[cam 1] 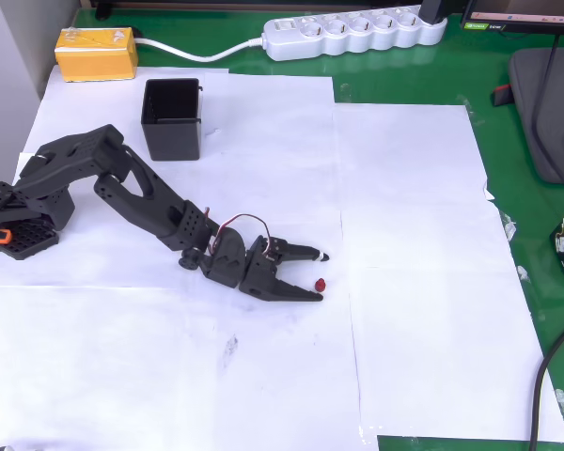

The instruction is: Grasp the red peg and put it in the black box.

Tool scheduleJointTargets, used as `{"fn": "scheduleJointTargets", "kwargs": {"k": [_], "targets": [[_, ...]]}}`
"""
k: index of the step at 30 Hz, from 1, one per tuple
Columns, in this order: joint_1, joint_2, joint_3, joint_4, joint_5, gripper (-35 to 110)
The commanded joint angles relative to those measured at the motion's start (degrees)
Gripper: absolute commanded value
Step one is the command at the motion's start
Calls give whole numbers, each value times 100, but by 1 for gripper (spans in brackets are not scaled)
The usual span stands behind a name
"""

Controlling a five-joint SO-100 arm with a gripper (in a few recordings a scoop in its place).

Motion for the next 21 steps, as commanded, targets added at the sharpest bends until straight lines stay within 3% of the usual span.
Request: {"fn": "scheduleJointTargets", "kwargs": {"k": [1, 21], "targets": [[-53, 53, 229, -70, -35, 28], [-35, 53, 220, -53, -62, 24]]}}
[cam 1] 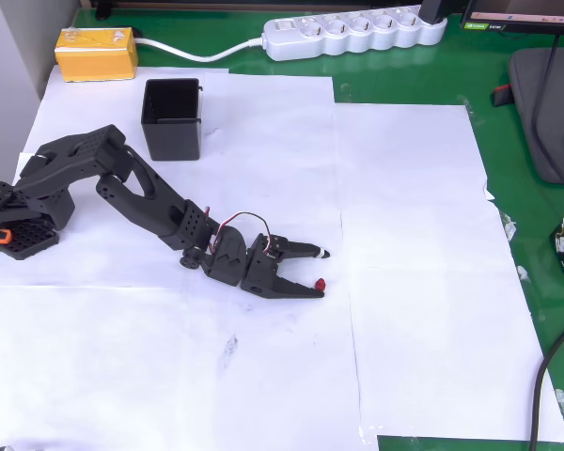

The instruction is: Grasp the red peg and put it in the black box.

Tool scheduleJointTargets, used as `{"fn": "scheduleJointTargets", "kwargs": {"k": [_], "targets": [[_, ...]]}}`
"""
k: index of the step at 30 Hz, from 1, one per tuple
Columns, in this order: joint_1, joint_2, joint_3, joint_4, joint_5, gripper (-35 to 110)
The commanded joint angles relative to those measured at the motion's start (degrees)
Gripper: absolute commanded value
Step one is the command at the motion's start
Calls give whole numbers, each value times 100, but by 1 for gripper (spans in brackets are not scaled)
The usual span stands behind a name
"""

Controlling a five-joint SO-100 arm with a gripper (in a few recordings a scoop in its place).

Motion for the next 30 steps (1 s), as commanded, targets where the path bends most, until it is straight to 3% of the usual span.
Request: {"fn": "scheduleJointTargets", "kwargs": {"k": [1, 5, 21, 27, 30], "targets": [[-35, -44, 167, 18, -35, 21], [-26, -44, 167, 26, -9, 0], [-70, -580, -44, 422, 18, 0], [-255, -2109, -132, 2004, 325, 0], [-387, -2962, 255, 3533, 606, 0]]}}
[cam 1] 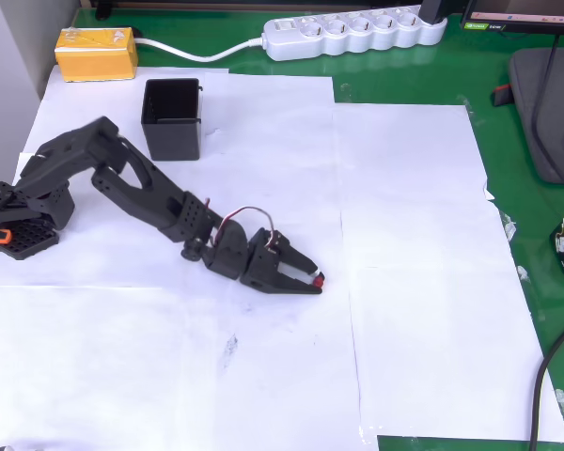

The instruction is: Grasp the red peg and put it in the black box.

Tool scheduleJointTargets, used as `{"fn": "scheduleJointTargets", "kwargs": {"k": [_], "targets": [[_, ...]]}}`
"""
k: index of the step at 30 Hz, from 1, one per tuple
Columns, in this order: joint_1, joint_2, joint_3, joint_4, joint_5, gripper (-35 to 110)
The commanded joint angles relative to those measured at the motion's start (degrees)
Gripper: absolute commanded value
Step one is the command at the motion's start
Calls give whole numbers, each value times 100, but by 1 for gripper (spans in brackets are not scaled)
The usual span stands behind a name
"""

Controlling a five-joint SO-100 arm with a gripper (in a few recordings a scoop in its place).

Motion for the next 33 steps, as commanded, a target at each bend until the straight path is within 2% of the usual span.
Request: {"fn": "scheduleJointTargets", "kwargs": {"k": [1, 9, 17, 24, 33], "targets": [[-132, -1811, 694, 1907, 237, 0], [-677, -3173, 2461, 5985, 1055, 0], [-1301, -3841, 3595, 8859, 1608, 0], [-1890, -4140, 3727, 10512, 2074, 0], [-3234, -4219, 3683, 11856, 3129, 0]]}}
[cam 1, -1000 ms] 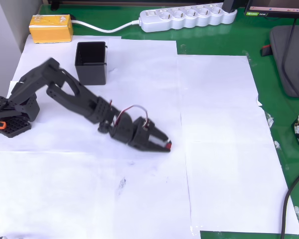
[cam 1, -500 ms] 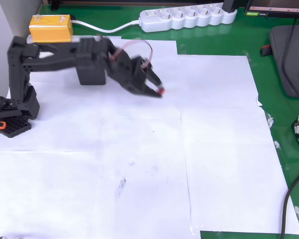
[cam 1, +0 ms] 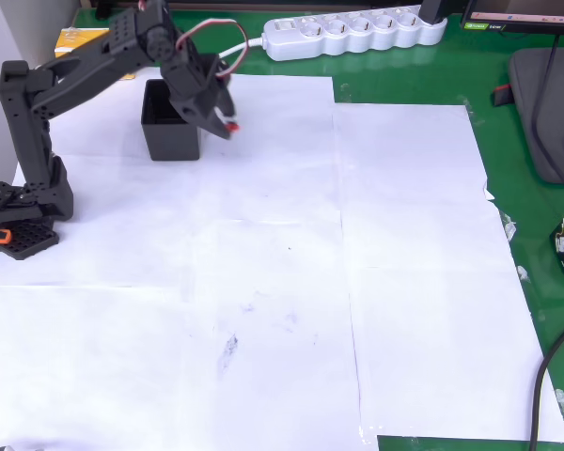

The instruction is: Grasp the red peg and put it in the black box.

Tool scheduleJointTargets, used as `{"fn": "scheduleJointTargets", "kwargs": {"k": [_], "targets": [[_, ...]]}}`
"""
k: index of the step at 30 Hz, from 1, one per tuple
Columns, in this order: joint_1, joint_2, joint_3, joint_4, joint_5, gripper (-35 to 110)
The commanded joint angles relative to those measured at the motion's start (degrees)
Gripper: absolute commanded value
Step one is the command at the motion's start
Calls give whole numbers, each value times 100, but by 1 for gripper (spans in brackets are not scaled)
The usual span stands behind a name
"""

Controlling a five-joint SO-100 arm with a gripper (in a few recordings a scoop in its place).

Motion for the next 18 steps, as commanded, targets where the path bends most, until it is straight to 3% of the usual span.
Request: {"fn": "scheduleJointTargets", "kwargs": {"k": [1, 9, 18], "targets": [[-589, -562, 396, 536, 404, 0], [-1828, -439, 316, 1090, 1318, 0], [-2514, 211, 0, 1081, 1775, 0]]}}
